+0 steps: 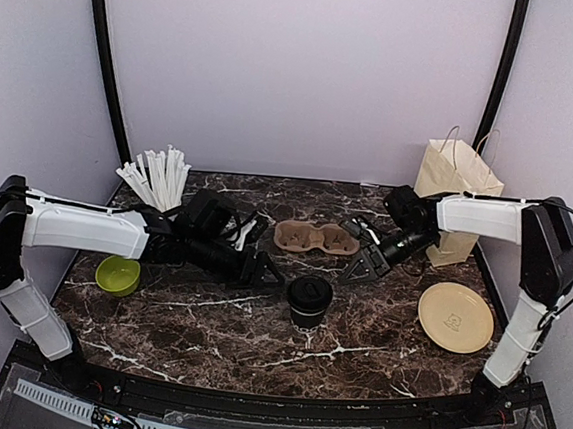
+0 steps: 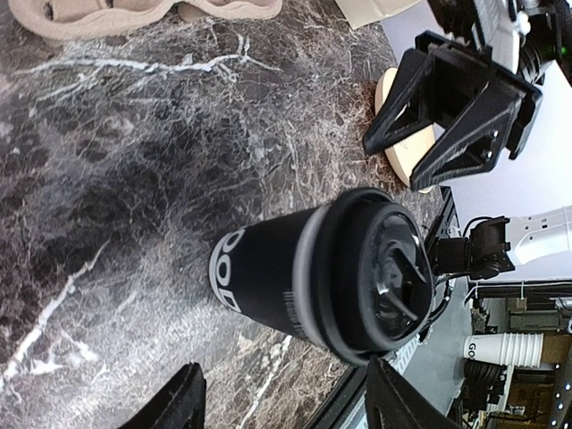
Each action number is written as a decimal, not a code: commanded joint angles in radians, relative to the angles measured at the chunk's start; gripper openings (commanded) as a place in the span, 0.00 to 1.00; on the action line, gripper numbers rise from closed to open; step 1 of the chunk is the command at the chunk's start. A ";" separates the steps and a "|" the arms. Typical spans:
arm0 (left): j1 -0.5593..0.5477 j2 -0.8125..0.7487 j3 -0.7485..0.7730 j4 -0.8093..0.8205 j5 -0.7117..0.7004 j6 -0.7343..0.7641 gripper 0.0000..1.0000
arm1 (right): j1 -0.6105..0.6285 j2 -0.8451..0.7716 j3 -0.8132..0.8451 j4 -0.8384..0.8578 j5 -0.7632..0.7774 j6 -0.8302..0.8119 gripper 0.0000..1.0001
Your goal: Pack the takeout coffee
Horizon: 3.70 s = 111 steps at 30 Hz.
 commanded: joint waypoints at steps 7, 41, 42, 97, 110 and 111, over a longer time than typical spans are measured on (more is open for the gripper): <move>-0.034 -0.038 -0.051 0.109 0.049 -0.074 0.65 | 0.033 0.028 0.027 0.033 -0.067 0.003 0.39; -0.157 0.053 0.031 0.034 -0.095 0.038 0.72 | 0.048 0.136 0.199 -0.027 -0.024 0.003 0.46; -0.159 0.058 0.035 0.034 -0.095 0.044 0.72 | 0.053 0.144 0.206 -0.028 -0.028 0.003 0.46; -0.169 0.182 0.138 -0.149 -0.152 0.201 0.71 | 0.101 0.183 0.204 -0.046 0.135 0.016 0.40; -0.174 0.034 0.189 -0.115 -0.065 0.252 0.78 | 0.059 0.057 0.287 -0.146 0.056 -0.049 0.45; -0.174 0.026 0.198 -0.136 -0.077 0.256 0.78 | 0.055 0.046 0.274 -0.145 0.063 -0.050 0.46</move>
